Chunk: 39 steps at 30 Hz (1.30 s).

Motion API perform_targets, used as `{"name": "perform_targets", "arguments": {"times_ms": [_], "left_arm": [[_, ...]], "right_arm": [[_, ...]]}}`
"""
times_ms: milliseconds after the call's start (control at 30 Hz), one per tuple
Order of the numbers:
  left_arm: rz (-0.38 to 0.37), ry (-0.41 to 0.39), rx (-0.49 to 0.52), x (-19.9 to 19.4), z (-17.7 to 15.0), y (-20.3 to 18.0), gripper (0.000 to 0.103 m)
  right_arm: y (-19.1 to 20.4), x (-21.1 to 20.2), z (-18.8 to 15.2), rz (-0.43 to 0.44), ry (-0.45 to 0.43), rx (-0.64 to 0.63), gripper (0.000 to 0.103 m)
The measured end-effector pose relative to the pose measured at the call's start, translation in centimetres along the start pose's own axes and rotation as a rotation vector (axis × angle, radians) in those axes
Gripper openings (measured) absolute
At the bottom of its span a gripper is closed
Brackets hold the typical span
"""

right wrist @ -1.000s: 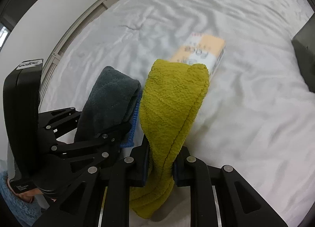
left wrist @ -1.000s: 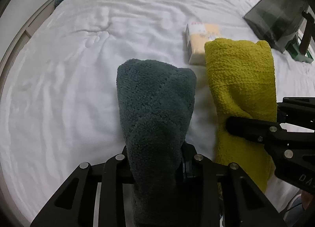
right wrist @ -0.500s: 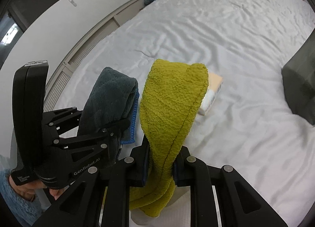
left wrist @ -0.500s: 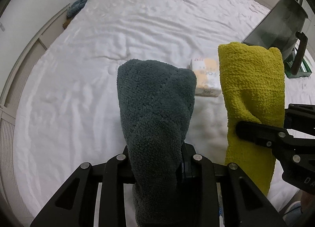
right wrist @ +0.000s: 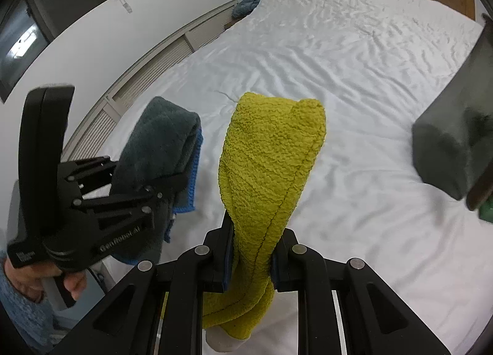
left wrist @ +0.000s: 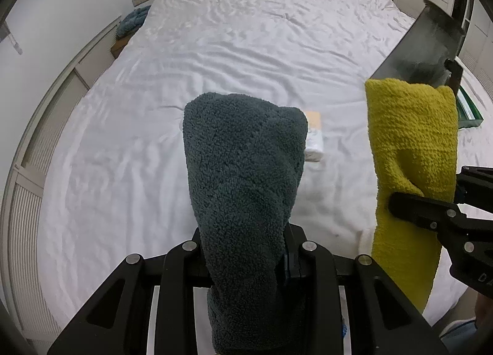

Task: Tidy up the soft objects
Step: 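Lift the dark green towel with the left gripper while the right gripper lifts the yellow towel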

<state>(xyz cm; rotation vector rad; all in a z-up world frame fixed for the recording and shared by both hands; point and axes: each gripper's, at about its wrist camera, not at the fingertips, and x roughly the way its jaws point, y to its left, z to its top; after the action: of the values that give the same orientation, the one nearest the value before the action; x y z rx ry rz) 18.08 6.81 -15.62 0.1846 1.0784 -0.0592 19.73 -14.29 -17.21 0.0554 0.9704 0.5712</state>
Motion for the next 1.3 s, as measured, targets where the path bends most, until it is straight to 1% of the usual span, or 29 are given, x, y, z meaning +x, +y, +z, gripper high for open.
{"name": "perform_targets", "arguments": {"times_ms": [200, 333, 500, 733, 933, 1300], "left_arm": [[0.015, -0.025, 0.016, -1.5, 0.2, -2.0, 0.025], [0.023, -0.047, 0.042, -2.7, 0.2, -4.1, 0.025], [0.012, -0.073, 0.078, -4.1, -0.1, -7.2, 0.025], [-0.03, -0.106, 0.126, -5.8, 0.2, -11.1, 0.025], [-0.045, -0.121, 0.167, -6.4, 0.5, -13.6, 0.025], [-0.07, -0.116, 0.23, -6.3, 1.0, -17.5, 0.025]], "right_arm": [[-1.4, -3.5, -1.7, -0.026, -0.007, -0.011, 0.017], [-2.6, -5.7, -3.2, -0.044, -0.004, -0.005, 0.017], [-4.3, -8.1, -4.9, -0.075, 0.005, 0.005, 0.017], [-6.6, -10.6, -6.2, -0.11, 0.003, 0.041, 0.017], [-8.1, -12.2, -7.2, -0.136, -0.003, 0.076, 0.017], [-10.8, -15.0, -8.9, -0.187, -0.005, 0.14, 0.017]]}}
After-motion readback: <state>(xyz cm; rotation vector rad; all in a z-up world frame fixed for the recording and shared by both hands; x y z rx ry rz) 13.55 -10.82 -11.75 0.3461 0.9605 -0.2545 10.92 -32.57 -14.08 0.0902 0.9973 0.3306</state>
